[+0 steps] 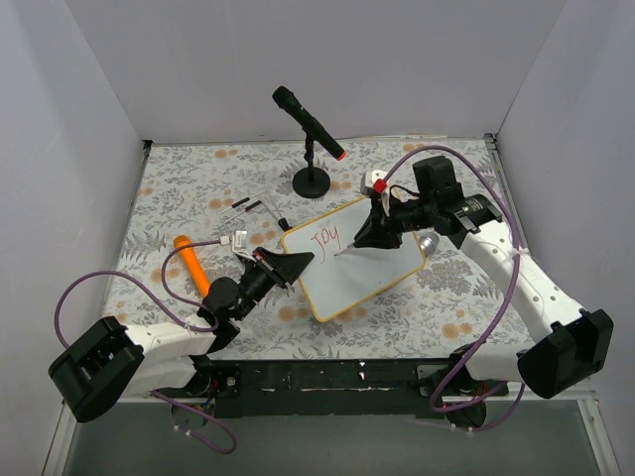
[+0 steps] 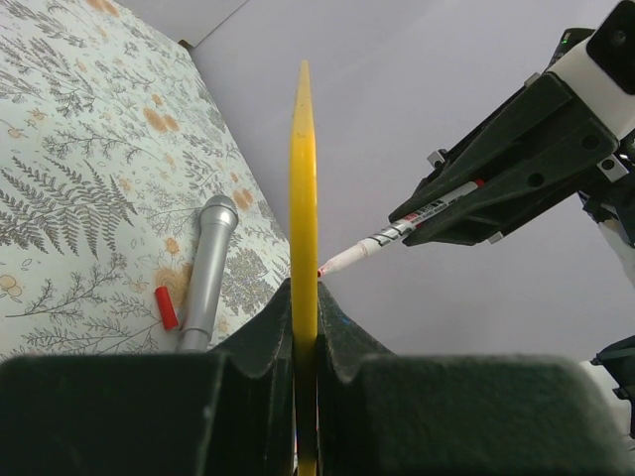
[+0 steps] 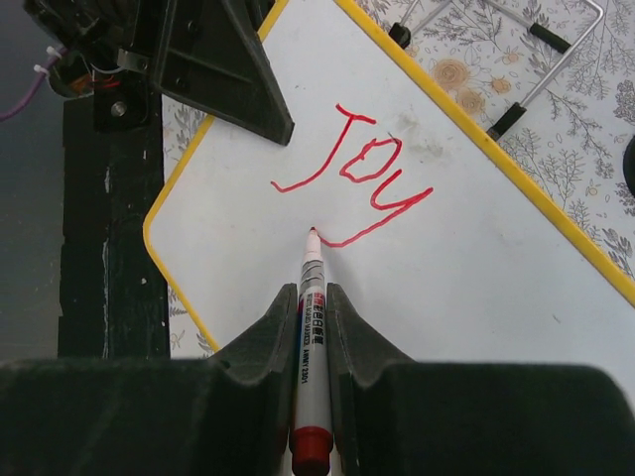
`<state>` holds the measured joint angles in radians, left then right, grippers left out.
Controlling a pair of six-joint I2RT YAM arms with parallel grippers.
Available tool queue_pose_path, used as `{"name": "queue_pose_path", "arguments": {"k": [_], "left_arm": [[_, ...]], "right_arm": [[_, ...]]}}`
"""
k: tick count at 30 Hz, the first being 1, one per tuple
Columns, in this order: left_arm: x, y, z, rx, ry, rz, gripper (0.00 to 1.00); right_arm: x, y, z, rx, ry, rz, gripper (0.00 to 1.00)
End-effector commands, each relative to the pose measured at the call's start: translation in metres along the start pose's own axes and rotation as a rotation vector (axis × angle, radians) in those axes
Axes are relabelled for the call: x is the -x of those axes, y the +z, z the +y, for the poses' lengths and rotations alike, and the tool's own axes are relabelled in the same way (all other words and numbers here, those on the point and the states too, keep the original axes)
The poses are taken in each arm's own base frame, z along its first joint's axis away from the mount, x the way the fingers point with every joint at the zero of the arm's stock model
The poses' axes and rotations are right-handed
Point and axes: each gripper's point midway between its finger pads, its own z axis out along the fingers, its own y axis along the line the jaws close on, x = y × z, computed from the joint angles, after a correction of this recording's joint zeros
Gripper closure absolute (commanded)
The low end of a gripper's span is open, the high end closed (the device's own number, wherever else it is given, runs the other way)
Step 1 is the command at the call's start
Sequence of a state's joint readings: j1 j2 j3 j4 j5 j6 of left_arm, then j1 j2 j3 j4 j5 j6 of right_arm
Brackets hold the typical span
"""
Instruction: Write a sentence on the whiteboard
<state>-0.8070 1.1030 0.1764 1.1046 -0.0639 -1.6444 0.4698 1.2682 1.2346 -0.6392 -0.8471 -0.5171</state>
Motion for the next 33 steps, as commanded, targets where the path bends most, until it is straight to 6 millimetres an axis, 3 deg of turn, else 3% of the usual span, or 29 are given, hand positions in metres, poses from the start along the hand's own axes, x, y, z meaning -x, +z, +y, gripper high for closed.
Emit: {"name": "queue_pose_path", "arguments": {"k": [1, 6, 10, 22, 33], "left_arm": [[0.033, 0.000, -0.054, -0.181, -0.039, -0.112, 1.00], [0.033, -0.002, -0.051, -0.172, -0.034, -0.114, 1.00], [0.032, -0.006, -0.044, -0.150, -0.025, -0.116, 1.00], [0.031, -0.008, -0.050, -0.178, -0.023, -0.102, 1.00], [0.035, -0.012, -0.054, -0.195, -0.026, -0.113, 1.00]], "right_arm": [[0.030, 0.002, -0.007, 0.016, -0.023, -0.053, 0.99], [0.068, -0.012, -0.002, 0.046, -0.065, -0.118, 0.99], [0.082, -0.031, 0.006, 0.039, -0.093, -0.164, 0.99], [0.078, -0.062, -0.005, -0.056, -0.098, -0.199, 0.99], [0.064, -0.065, -0.008, -0.054, -0.077, -0.199, 0.99]]}}
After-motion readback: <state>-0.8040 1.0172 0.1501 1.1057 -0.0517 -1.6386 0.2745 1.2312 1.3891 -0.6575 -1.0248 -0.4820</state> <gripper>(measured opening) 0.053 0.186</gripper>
